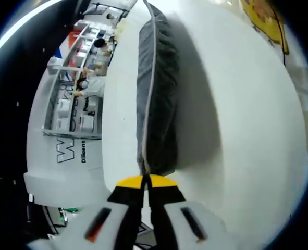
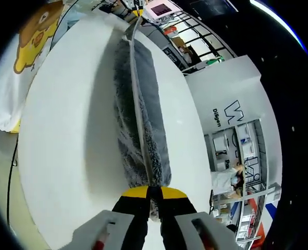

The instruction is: Fold the towel on the table until its edges align and the towel forms a compact rectangular stack.

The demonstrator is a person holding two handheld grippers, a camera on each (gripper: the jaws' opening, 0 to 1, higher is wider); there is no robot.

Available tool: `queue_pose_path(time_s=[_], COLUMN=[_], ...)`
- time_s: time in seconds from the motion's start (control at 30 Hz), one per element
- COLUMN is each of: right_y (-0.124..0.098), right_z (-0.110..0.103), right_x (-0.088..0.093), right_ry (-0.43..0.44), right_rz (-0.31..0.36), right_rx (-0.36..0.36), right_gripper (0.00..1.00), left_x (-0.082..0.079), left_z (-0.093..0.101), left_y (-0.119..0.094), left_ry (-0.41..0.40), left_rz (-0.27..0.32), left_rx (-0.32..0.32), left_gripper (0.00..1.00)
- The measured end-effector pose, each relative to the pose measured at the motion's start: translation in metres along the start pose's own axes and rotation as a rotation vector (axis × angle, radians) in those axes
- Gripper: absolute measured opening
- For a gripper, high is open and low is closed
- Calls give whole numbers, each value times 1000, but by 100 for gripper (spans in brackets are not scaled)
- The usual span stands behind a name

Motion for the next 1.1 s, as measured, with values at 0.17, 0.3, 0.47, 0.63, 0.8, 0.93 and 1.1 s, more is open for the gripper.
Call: queue_pose_path(time_s=[0.17, 0.3, 0.47, 0.63, 0.8, 0.93, 1.1], right_y=[3, 5, 7, 10, 14, 17, 22], right_z=[6, 10, 17, 22, 28, 34, 42], right_x=[1, 1, 1, 1, 2, 4, 4], right_ry=[5, 8, 13, 17, 28, 35, 41], right_rz=[1, 1, 7, 7, 9, 10, 7], right_rx=[8, 14, 28, 36, 43, 49, 47], right_gripper=[6, 6, 6, 6, 6, 6, 6], left_x=[-1, -1, 1, 2, 4, 6, 7], left_z=[-4, -7, -10, -12, -17, -20, -24], left_y=[6, 10, 16, 23, 33, 40, 48], left_ry=[-12, -21, -32, -41, -50, -64, -78], left_rz=[0, -3, -10, -16, -21, -24, -25], left_rx=[-6, -13, -21, -24, -29, -33, -37], left_gripper=[4, 4, 4, 4, 4, 4, 4])
Point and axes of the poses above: the point that each gripper's makers call its tool centre point, and the gripper's own axes: y roughly forward along the fingers, z roughly to its right, x roughly out of its underside, the point moved 6 cm from there along -y, roughly backward along the fingers, and after that the axes turned 14 degrees about -x, right-handed, at the moved point
